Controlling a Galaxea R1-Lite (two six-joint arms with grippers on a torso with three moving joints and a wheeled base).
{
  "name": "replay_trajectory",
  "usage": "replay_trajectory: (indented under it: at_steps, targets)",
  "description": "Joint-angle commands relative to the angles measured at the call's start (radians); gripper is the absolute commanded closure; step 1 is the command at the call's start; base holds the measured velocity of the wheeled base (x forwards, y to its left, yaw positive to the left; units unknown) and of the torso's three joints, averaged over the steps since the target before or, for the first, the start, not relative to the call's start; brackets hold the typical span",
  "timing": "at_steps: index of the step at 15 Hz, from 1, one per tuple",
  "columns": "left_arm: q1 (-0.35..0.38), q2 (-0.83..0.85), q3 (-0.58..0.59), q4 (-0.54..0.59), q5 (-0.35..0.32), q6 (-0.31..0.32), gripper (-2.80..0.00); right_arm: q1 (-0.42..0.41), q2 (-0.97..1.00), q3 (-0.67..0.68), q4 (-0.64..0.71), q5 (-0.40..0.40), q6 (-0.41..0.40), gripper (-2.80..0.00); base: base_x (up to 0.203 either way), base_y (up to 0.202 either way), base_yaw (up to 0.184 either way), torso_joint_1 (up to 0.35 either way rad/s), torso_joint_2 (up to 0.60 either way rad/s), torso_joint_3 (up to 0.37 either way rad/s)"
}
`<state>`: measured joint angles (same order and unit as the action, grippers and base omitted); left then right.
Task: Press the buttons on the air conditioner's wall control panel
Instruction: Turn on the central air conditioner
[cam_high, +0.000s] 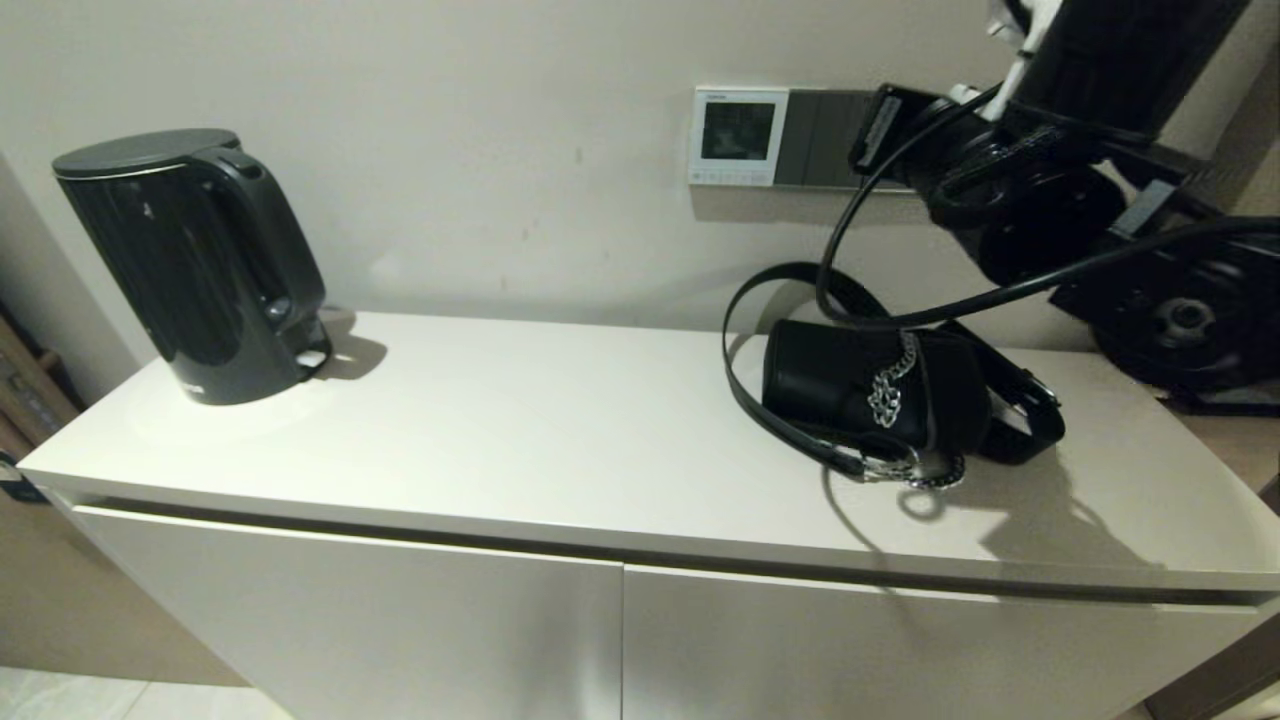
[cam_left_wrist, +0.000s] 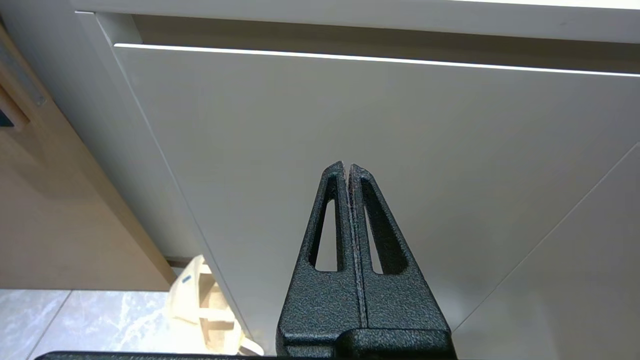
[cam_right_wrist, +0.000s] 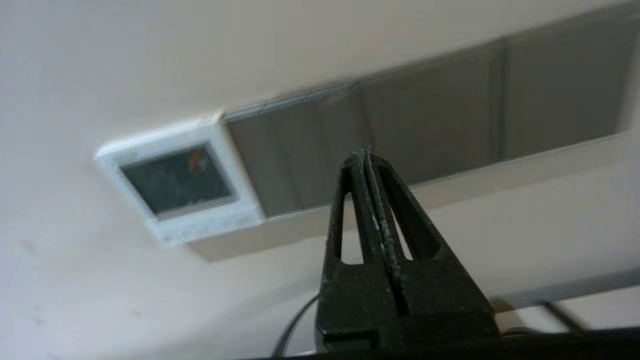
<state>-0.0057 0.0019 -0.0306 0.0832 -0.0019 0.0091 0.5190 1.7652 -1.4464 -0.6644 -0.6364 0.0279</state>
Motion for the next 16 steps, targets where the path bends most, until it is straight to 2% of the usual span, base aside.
replay_trajectory:
  at_steps: [1, 3, 8, 16]
  targets:
    - [0.0, 0.0, 0.0, 0.001, 0.0, 0.0, 0.0, 0.018, 0.092, -0.031, -0.05, -0.001, -0.006, 0.0, 0.0, 0.0, 0.0, 0.0, 0.0, 0.0]
    - [0.0, 0.0, 0.0, 0.0, 0.0, 0.0, 0.0, 0.023, 0.132, -0.041, -0.097, 0.003, -0.02, 0.0, 0.0, 0.0, 0.0, 0.0, 0.0, 0.0]
    - [0.0, 0.0, 0.0, 0.001, 0.0, 0.0, 0.0, 0.058, 0.183, -0.065, -0.104, 0.015, -0.022, 0.0, 0.0, 0.0, 0.0, 0.0, 0.0, 0.0]
    - [0.0, 0.0, 0.0, 0.001, 0.0, 0.0, 0.0, 0.059, 0.269, -0.112, -0.166, 0.037, -0.051, 0.0, 0.0, 0.0, 0.0, 0.0, 0.0, 0.0]
